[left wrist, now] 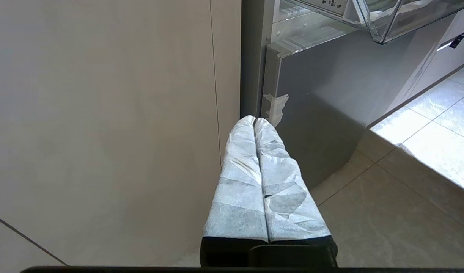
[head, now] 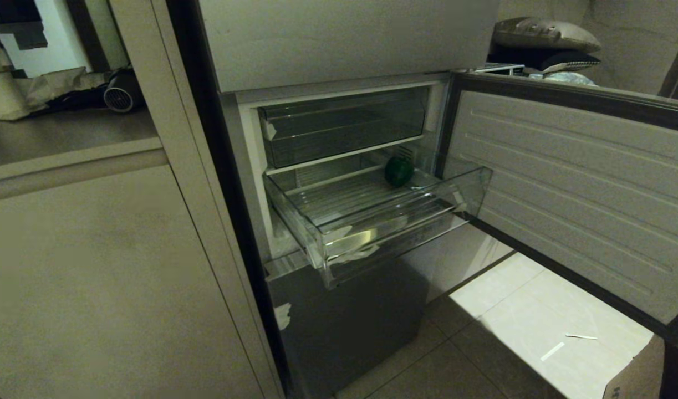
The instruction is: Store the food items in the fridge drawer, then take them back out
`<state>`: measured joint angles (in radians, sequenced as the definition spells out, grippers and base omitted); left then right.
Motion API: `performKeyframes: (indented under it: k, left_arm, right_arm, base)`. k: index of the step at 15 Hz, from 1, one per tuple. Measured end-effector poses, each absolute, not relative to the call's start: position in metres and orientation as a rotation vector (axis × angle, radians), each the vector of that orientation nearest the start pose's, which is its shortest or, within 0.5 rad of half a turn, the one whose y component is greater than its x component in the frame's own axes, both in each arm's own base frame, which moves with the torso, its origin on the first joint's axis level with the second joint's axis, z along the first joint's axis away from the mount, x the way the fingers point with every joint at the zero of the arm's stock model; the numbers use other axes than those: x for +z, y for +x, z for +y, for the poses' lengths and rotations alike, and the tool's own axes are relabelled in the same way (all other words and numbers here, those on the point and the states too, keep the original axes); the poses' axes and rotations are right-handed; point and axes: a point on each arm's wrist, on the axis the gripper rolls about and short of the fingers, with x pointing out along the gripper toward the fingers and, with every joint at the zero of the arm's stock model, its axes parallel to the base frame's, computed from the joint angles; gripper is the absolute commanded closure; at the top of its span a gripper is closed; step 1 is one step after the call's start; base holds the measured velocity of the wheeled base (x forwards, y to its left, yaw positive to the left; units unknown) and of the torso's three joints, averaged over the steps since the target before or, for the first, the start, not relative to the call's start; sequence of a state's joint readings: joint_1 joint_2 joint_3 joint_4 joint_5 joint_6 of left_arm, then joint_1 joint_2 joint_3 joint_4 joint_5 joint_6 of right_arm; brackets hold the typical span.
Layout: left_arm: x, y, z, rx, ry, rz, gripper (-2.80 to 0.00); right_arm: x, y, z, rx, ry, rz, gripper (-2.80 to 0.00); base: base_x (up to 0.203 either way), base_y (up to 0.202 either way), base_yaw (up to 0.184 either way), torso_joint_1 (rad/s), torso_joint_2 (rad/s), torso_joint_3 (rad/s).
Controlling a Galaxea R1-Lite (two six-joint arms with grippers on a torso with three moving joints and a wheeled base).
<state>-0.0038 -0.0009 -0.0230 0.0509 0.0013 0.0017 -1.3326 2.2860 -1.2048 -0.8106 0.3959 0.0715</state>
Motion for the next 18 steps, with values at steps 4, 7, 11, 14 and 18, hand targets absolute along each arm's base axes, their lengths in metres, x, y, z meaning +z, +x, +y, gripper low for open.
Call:
performKeyframes:
  k: [4, 7, 11, 14, 18]
  left_arm:
    - [0.076, -0.025, 0.0, -0.003, 0.002, 0.027, 0.0]
    - [0.076, -0.025, 0.0, -0.002, 0.002, 0.027, 0.0]
    - [0.076, -0.025, 0.0, -0.003, 0.002, 0.027, 0.0]
    - [0.076, -0.025, 0.0, -0.003, 0.002, 0.027, 0.0]
    - [0.077, -0.025, 0.0, 0.0, 0.002, 0.027, 0.0]
  right_arm:
    - [0.096, 0.11, -0.425, -0.964, 0.265, 0.135, 0.0]
    - [0.136, 0.094, -0.414, -1.018, 0.244, 0.091, 0.0]
    - [0.233, 0.075, -0.371, -1.086, 0.125, -0.102, 0.0]
    - [0.308, 0.064, -0.31, -1.115, -0.016, -0.286, 0.0]
    - [0.369, 0.079, -0.198, -0.945, -0.159, -0.525, 0.0]
  base:
    - [0.0, 0.0, 0.0, 0.0, 0.0, 0.0]
    - [0.0, 0.0, 0.0, 0.0, 0.0, 0.0]
    - [0.0, 0.0, 0.0, 0.0, 0.0, 0.0]
    - [0.0, 0.0, 0.0, 0.0, 0.0, 0.0]
    - [0.0, 0.0, 0.0, 0.0, 0.0, 0.0]
